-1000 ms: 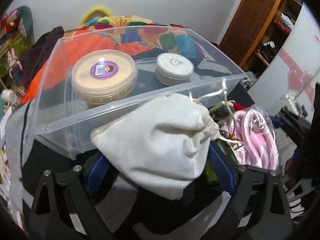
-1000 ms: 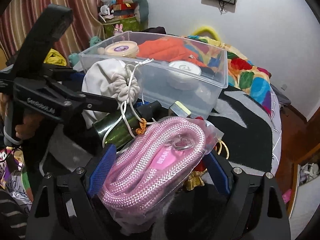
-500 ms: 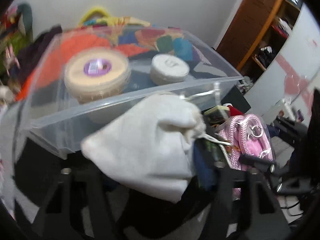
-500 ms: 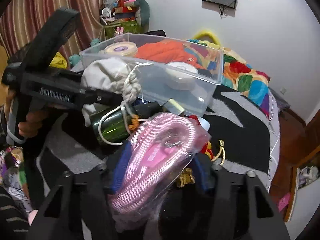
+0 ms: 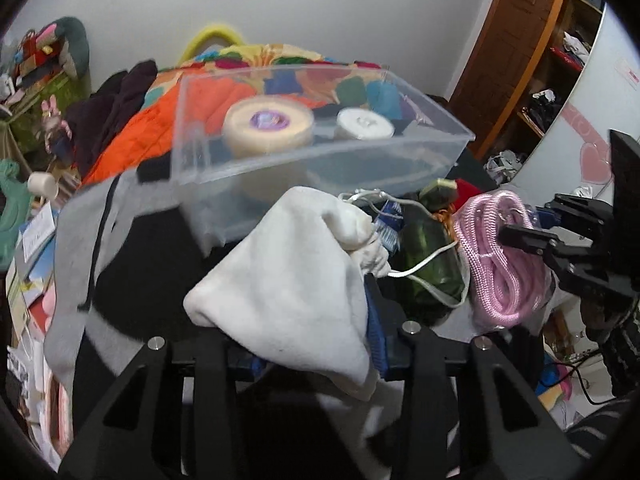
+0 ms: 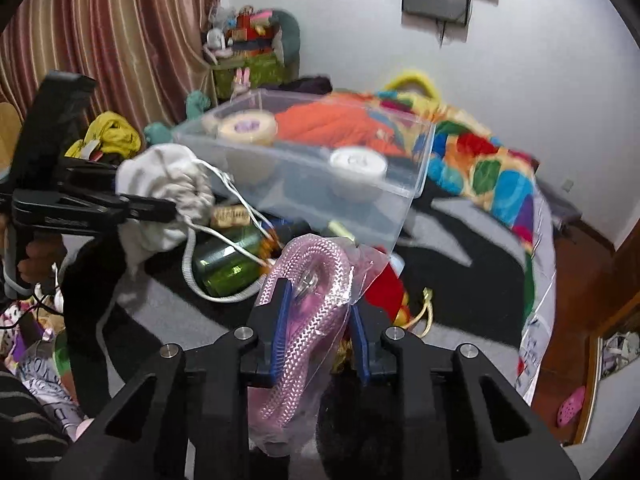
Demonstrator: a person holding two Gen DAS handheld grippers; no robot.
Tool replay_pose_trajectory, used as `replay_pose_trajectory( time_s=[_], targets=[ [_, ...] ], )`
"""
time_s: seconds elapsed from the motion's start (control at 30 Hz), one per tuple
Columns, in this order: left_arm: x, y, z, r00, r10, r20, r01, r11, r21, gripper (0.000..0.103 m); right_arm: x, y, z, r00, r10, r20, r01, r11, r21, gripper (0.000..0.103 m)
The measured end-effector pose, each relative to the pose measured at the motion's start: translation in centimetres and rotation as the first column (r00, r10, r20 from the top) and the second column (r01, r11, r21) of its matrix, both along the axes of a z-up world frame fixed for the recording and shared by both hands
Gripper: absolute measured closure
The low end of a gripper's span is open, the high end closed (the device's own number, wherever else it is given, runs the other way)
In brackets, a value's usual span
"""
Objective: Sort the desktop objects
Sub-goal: 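Lift both bags, carry them over the clear box and release them inside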
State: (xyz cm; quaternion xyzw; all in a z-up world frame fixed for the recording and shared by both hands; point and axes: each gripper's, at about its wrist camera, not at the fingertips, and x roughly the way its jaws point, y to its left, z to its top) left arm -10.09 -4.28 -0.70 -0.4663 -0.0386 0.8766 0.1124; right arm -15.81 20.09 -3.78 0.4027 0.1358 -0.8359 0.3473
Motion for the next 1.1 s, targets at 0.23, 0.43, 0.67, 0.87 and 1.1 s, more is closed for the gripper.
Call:
replay_pose_trajectory(
  time_s=[0.23, 0.43, 0.67, 0.87, 1.1],
  targets=[
    [1.4, 0.7, -1.5, 0.999, -0.033, 0.037, 0.033, 0.999, 0.000, 0.056, -0.3, 0.1, -1.4, 0.992, 0.020, 0.123, -0.017, 1.000, -0.025, 0.062],
    [0.1, 1.7, -2.3, 0.999, -0.035, 0.024, 0.035, 0.999, -0.014, 0.043, 2.2, -2.9, -2.5, 0.997, 0.080, 0.009, -0.080, 0.991, 0.111, 0.031],
    [-1.1, 2.8, -3.3, 1.000, -0.028, 0.006, 0.028, 0.999, -0.021, 0.033, 3.3, -3.7, -3.8, 0.992, 0.084, -0.096, -0.065, 0.981, 0.185, 0.032],
    [-1.2, 3.5, -3.4, 0.998, -0.013, -0.061, 0.010, 0.999, -0.054, 0.040, 3.1, -2.6, -3.0, 0.995, 0.048, -0.093, -0.032, 0.986, 0.164, 0.045],
    [0.1, 2.4, -1.7, 0.995, 0.009, -0.103, -0.015, 0.998, -0.055, 0.060, 1.6, 0.6, -0.8, 1.000, -0.027, -0.013, 0.027, 0.999, 0.029, 0.048]
  ],
)
